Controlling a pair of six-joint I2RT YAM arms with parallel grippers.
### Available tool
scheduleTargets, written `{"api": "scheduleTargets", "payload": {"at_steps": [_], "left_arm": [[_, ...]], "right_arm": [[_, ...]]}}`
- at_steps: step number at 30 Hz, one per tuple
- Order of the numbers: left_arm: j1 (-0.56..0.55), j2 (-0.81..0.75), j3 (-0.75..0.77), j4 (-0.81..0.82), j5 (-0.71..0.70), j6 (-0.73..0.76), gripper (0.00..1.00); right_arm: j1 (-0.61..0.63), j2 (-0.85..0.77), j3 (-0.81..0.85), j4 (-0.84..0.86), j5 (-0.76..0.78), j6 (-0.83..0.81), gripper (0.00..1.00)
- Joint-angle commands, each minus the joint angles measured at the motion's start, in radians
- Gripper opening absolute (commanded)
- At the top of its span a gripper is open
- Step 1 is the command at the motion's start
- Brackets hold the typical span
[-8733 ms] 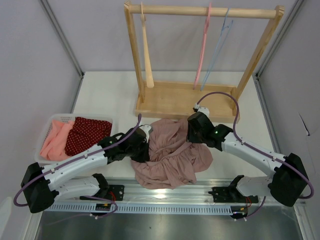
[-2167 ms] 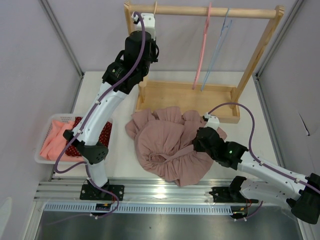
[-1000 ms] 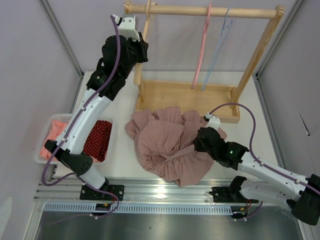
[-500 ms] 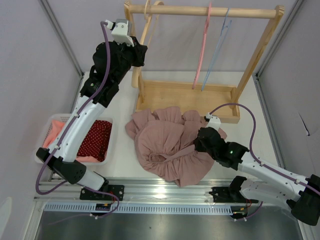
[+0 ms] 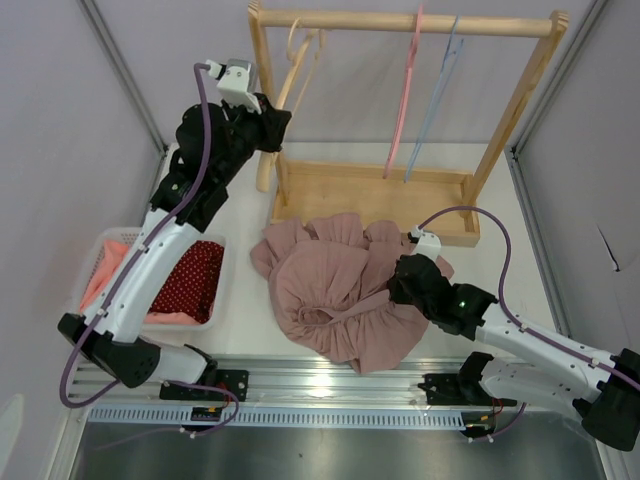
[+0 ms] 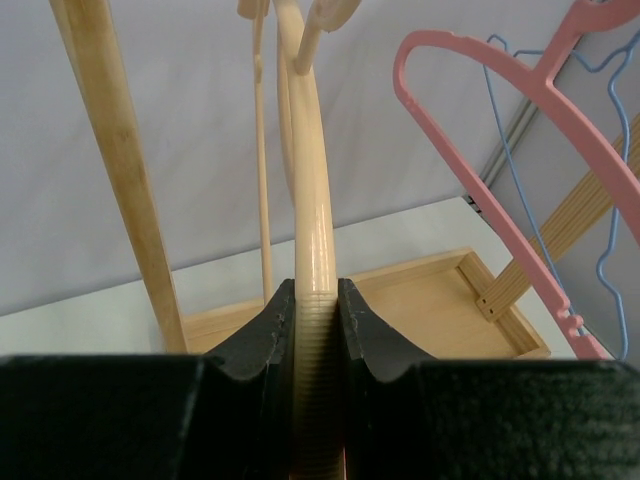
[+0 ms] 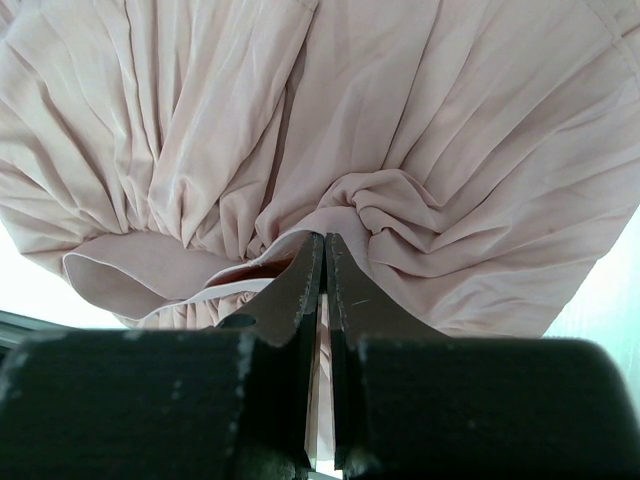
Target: Place the skirt on the hanger
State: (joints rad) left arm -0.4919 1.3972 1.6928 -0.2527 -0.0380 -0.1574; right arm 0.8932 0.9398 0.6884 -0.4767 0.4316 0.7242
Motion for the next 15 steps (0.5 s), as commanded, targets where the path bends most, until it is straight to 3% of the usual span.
{"api": "scheduleTargets", "payload": {"at_steps": [1, 5, 11, 15], "left_arm": [[0.010, -0.130, -0.076, 0.038, 0.030, -0.011, 0.00], [0.012, -0.250, -0.212, 0.009, 0.062, -0.040, 0.00], [0.012, -0.486, -0.410, -0.166, 0.144, -0.083, 0.00], [0.012, -0.642, -0.579, -0.275, 0.312, -0.128, 0.00]], "right_arm": [[-0.005, 0.002, 0.008, 0.003, 0.007, -0.011, 0.00], [-0.005, 0.004, 0.016, -0.011, 0.004, -0.014, 0.00], [-0.023, 0.042, 0.059, -0.063, 0.006, -0.023, 0.00], [-0.042, 0.062, 0.071, -0.077, -0.011, -0.043, 0.00]]}}
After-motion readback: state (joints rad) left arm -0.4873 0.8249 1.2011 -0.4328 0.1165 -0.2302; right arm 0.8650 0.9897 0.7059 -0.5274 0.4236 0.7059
